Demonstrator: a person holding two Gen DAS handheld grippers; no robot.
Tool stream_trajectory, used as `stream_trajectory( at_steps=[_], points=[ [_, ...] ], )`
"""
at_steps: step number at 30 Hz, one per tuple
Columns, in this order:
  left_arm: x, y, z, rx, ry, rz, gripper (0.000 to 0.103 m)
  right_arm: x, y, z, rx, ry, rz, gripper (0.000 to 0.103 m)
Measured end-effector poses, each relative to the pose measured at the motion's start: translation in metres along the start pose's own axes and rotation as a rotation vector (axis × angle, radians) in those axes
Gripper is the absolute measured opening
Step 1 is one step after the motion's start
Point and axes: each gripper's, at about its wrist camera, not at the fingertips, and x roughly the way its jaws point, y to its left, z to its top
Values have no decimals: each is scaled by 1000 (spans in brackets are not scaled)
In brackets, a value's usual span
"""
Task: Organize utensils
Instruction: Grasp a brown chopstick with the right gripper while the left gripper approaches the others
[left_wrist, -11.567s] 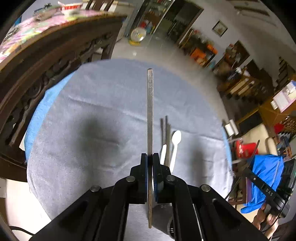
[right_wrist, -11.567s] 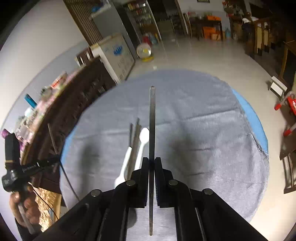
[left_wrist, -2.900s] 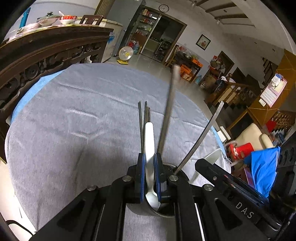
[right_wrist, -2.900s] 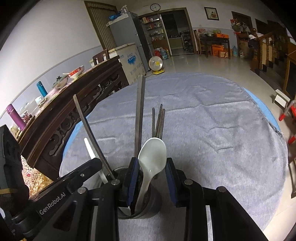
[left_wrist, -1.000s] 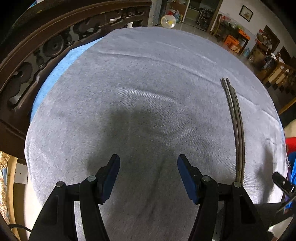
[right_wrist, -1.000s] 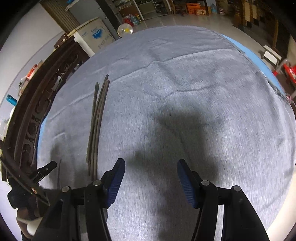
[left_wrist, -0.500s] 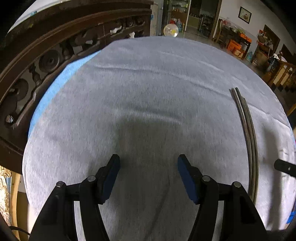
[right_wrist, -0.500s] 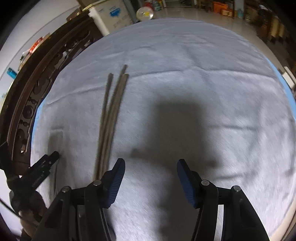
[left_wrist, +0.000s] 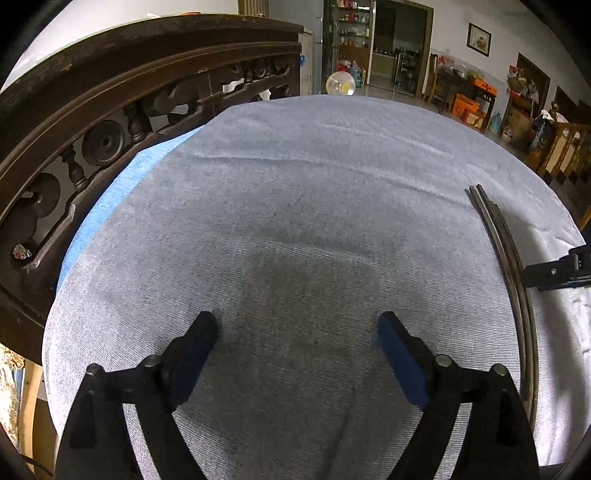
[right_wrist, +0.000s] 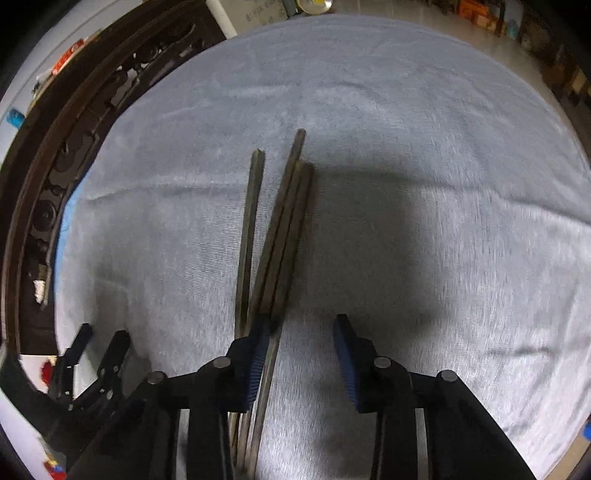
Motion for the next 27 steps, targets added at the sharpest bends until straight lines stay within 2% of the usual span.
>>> stream_trajectory(
  at_steps=[3,6,8,15,19,22,24,27],
  points=[
    [1,0,1,0,2,1,90,3,6,1,-35,3,-27,36],
    [0,1,2,1,4,1,92,3,3,1,-48,10,-73,27],
    [1,2,2,-2,7,4,93,1,-11,1,-7,15,-93,27],
    [0,2,4,-7,24,9,95,-1,-26,3,49,20,-40,27],
    [8,3,20,-1,115,-20,95,0,-24,7,6,20,-64,26],
    [14,0,42,-25,194,-93,95,-1,-14,10,-29,29,-96,15],
    [17,-13,61,7,239,-126,95,-2,-20,8,-18,30,-88,10],
    [25,-47,90,85,317,-189,95,-5,-35,2,0,19,-71,9]
  ],
)
